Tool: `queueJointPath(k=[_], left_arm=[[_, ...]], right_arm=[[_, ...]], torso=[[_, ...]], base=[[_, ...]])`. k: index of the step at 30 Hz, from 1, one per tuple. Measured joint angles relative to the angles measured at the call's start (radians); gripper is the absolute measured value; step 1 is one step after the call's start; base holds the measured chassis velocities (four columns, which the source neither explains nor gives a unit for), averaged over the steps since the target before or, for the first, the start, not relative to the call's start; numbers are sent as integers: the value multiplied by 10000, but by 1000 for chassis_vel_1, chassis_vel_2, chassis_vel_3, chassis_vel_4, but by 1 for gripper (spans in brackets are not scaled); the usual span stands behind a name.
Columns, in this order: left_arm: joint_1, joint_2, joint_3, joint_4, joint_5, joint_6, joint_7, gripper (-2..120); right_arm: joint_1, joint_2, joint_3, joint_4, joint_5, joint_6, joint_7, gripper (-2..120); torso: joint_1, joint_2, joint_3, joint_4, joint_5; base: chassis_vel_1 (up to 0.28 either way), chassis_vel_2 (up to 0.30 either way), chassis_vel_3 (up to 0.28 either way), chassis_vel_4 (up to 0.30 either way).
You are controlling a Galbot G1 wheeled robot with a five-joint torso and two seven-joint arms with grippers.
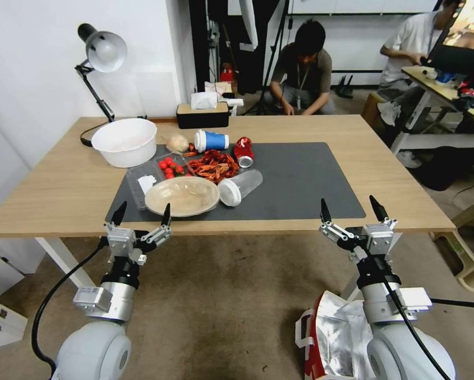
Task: Pick up the food delivery bag from the floor and place it on the table.
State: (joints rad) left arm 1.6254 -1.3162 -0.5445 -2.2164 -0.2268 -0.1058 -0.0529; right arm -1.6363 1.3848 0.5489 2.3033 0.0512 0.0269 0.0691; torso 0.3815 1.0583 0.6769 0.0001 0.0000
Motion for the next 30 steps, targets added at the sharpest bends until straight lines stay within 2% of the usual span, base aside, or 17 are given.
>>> queueJointPath(k=[14, 30], left_arm=[[277, -43, 72, -66, 125, 23, -23, 100], [338, -168, 174, -41, 244, 70, 36, 100]], right_arm=[[-62, 212, -51, 75, 0, -247, 188, 100], [42, 314, -57, -143, 75, -110, 272, 100]], torso=[[-340, -769, -429, 0, -1], [-684, -1547, -864, 0, 0]], base=[[0, 0, 0, 0], [0, 0, 0, 0]])
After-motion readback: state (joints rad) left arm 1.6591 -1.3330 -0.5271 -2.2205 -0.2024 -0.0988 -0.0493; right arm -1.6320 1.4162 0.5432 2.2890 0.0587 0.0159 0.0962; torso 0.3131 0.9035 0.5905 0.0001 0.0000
